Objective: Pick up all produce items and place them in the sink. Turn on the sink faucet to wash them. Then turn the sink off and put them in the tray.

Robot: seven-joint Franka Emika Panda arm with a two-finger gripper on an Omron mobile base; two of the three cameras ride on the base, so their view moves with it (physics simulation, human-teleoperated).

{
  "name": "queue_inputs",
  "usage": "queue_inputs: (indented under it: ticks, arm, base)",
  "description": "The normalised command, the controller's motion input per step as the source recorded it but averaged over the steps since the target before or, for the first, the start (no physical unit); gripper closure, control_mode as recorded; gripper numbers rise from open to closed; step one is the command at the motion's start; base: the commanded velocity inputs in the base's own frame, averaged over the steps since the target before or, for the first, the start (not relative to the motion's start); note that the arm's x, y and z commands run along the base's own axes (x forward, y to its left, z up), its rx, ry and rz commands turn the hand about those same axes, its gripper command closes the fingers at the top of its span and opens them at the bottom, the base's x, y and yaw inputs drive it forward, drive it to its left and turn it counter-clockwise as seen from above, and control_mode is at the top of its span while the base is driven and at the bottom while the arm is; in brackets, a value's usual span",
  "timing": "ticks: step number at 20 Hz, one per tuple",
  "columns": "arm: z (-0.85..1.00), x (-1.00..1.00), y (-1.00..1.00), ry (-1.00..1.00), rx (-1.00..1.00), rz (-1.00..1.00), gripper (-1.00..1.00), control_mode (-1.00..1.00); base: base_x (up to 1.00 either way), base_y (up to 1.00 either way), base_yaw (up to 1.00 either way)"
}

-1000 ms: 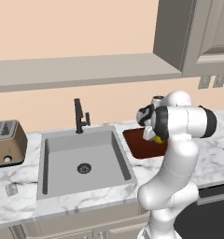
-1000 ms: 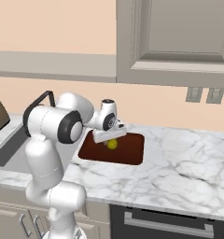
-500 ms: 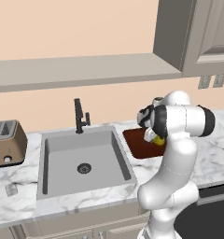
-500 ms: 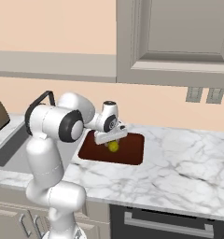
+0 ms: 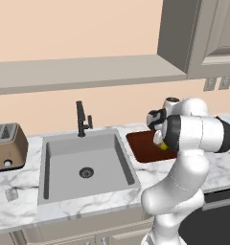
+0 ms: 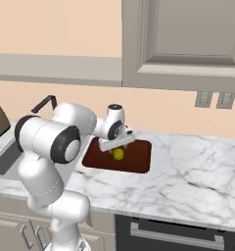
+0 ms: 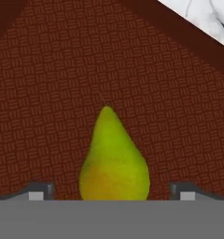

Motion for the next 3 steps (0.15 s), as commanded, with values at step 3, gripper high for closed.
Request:
queue_inputs:
  ticks: [3]
  arm:
    - [0.29, -0.31, -0.01, -0.05, 0.0, 0.0, -1.0, -1.0]
  base:
    - [0.0, 0.0, 0.0]
